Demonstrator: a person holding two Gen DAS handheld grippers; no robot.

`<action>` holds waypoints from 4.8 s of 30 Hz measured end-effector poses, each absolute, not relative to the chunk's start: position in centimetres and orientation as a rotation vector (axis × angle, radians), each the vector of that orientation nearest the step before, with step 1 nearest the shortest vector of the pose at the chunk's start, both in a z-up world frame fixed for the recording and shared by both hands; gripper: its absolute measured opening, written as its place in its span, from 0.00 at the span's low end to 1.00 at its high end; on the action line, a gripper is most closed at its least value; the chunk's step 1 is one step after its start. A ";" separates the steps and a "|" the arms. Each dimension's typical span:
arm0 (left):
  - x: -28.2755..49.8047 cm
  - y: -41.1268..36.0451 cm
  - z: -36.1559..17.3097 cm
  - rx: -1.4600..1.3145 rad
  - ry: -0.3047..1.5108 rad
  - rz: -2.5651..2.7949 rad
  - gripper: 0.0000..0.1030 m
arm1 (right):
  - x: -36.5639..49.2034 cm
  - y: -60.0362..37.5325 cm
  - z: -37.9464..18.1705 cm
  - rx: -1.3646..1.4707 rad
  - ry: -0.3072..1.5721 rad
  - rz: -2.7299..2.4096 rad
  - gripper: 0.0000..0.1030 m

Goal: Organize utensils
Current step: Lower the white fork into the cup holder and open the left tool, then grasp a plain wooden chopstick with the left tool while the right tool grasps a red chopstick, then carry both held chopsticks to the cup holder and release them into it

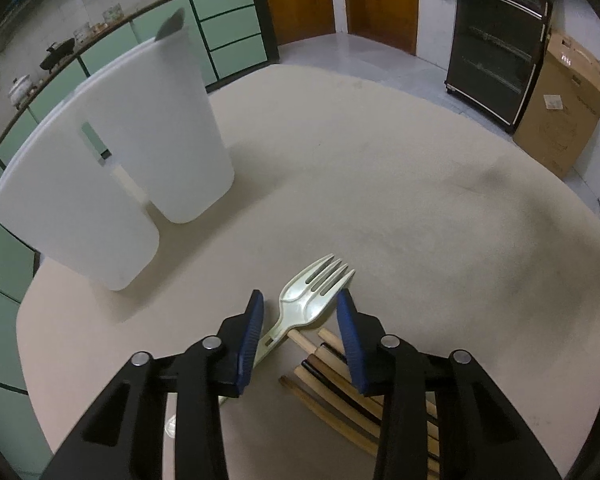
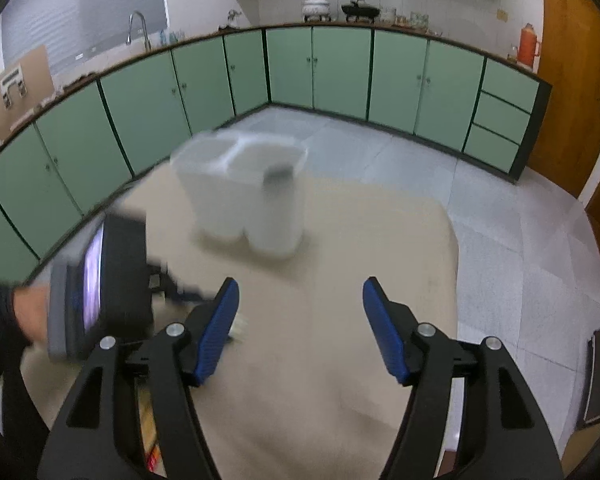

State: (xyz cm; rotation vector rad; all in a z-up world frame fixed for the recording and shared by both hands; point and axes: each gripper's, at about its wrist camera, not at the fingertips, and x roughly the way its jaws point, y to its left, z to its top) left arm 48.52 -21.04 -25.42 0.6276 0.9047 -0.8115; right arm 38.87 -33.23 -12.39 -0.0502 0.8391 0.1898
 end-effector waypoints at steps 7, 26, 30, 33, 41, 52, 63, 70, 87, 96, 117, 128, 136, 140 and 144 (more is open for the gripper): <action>49.3 -21.5 -25.4 0.622 0.917 -0.811 0.25 | 36.5 -33.9 -15.3 -0.005 0.897 0.178 0.61; 50.6 -16.3 -12.6 0.280 0.662 -0.715 0.23 | 35.8 -32.7 -16.3 -0.004 0.910 0.215 0.61; 53.0 -15.0 -10.1 0.214 0.620 -0.666 0.23 | 35.5 -32.5 -16.2 -0.007 0.909 0.221 0.61; 55.8 -15.2 -8.2 0.143 0.606 -0.651 0.23 | 35.4 -32.5 -16.3 -0.013 0.913 0.221 0.61; 57.8 -13.9 -5.8 0.079 0.582 -0.633 0.23 | 36.0 -33.0 -17.0 0.004 0.928 0.213 0.61; 56.9 -12.3 -12.6 0.084 0.698 -0.581 0.42 | 34.7 -32.9 -16.8 0.006 0.921 0.212 0.61; 38.8 -4.5 -15.5 0.044 0.620 -0.397 0.90 | 24.7 -30.3 -18.0 0.038 0.861 0.210 0.61; 27.2 -3.2 -18.9 0.058 0.664 -0.372 0.91 | 17.7 -26.6 -21.5 0.035 0.886 0.222 0.61; 22.5 -5.6 -25.3 0.158 0.798 -0.449 0.69 | 19.1 -24.8 -23.5 -0.078 0.830 0.199 0.55; 23.0 -8.3 -26.4 0.220 0.807 -0.490 0.66 | 19.5 -24.0 -23.7 -0.114 0.807 0.258 0.56; 23.8 -8.5 -26.1 0.173 0.750 -0.472 0.09 | 20.3 -25.4 -24.1 -0.118 0.752 0.177 0.06; 23.4 -7.7 -26.2 0.196 0.733 -0.385 0.15 | 19.3 -25.5 -24.1 -0.090 0.759 0.179 0.12; 24.3 -8.2 -26.6 0.189 0.763 -0.435 0.15 | 19.5 -25.7 -24.0 -0.067 0.769 0.180 0.11; 24.6 -7.4 -26.3 0.129 0.795 -0.430 0.07 | 19.5 -25.8 -23.6 -0.053 0.784 0.189 0.05; 24.8 -6.2 -25.3 0.055 0.830 -0.413 0.06 | 18.6 -25.9 -21.9 -0.035 0.768 0.187 0.05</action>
